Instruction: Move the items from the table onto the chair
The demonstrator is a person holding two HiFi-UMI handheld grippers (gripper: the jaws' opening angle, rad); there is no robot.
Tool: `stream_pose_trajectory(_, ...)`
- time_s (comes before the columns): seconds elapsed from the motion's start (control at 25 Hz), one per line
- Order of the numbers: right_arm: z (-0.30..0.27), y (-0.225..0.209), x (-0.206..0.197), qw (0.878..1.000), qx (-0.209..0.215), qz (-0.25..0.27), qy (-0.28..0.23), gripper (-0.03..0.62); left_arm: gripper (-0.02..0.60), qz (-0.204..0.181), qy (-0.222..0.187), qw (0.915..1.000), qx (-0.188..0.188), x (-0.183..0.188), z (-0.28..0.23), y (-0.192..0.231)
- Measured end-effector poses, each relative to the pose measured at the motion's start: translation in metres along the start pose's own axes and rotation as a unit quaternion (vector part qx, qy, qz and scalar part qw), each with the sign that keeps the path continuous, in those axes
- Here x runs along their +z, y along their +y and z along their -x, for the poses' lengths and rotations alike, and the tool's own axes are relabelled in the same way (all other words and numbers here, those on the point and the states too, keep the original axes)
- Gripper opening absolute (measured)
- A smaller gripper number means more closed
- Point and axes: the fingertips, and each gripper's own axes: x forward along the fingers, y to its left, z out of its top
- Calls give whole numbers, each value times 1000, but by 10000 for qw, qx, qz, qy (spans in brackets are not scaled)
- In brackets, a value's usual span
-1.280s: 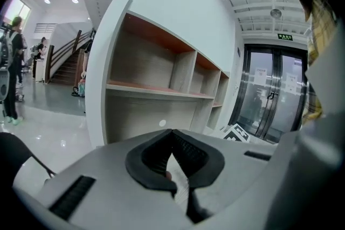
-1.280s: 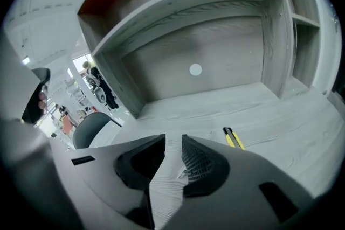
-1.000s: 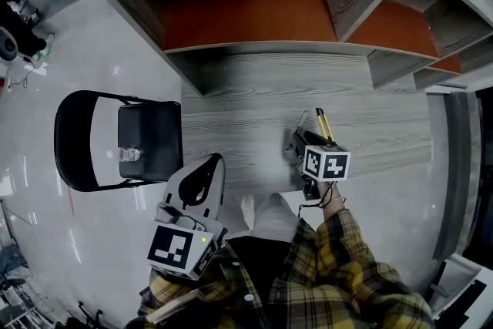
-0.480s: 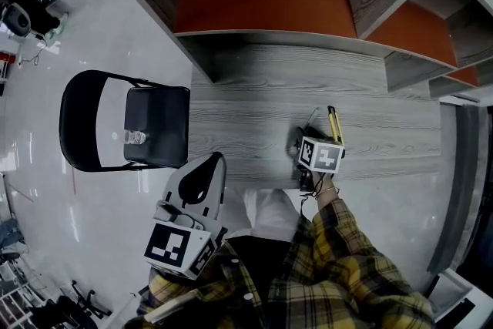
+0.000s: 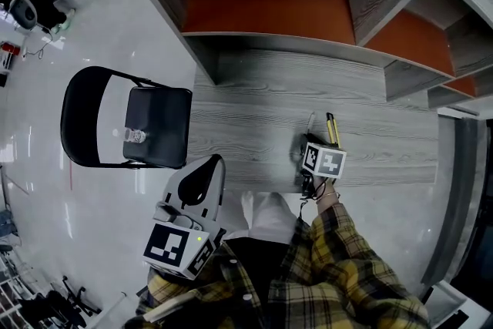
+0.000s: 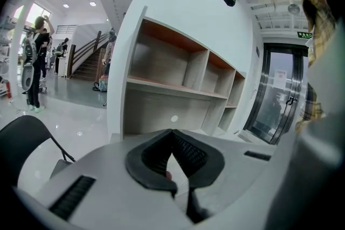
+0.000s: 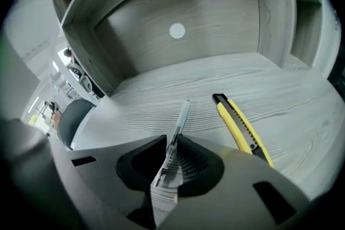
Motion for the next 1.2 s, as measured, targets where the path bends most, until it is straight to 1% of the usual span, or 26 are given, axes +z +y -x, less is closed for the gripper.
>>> stream_pose_trajectory(0.08,3,-7,1,9995,139,-278,-12,61,3,6,-34,10000,16,1,1,-3)
stream_pose_trajectory(0.24,7,-14,-1,9980,323,-540,-79,52,3,-4,-121,9999,-9,2,1,-8)
stream_pose_trajectory(0.36,17,-14,8,9961,473,-687,-285,52,3,-6,-206,9998,-57,4,-2,-13)
stream_pose_trajectory(0.48,33,-7,27,9953,646,-514,-513,52,3,25,-303,9995,-98,6,-6,-19)
stream_pose_trajectory(0.64,56,19,47,9928,954,-82,-714,52,3,140,-362,9992,-85,3,-8,-19)
stream_pose_trajectory(0.76,68,51,58,9896,1216,267,-713,52,3,332,-393,9987,26,-2,-1,-9)
stream_pose_trajectory(0.88,73,95,65,9836,1518,733,-638,52,3,572,-448,9971,235,-9,12,10)
stream_pose_trajectory(1.0,65,149,61,9746,1833,1178,-520,52,3,756,-495,9950,435,-21,27,41)
stream_pose_trajectory(1.2,35,250,37,9556,2348,1779,-96,52,3,1075,-543,9887,888,-43,65,105)
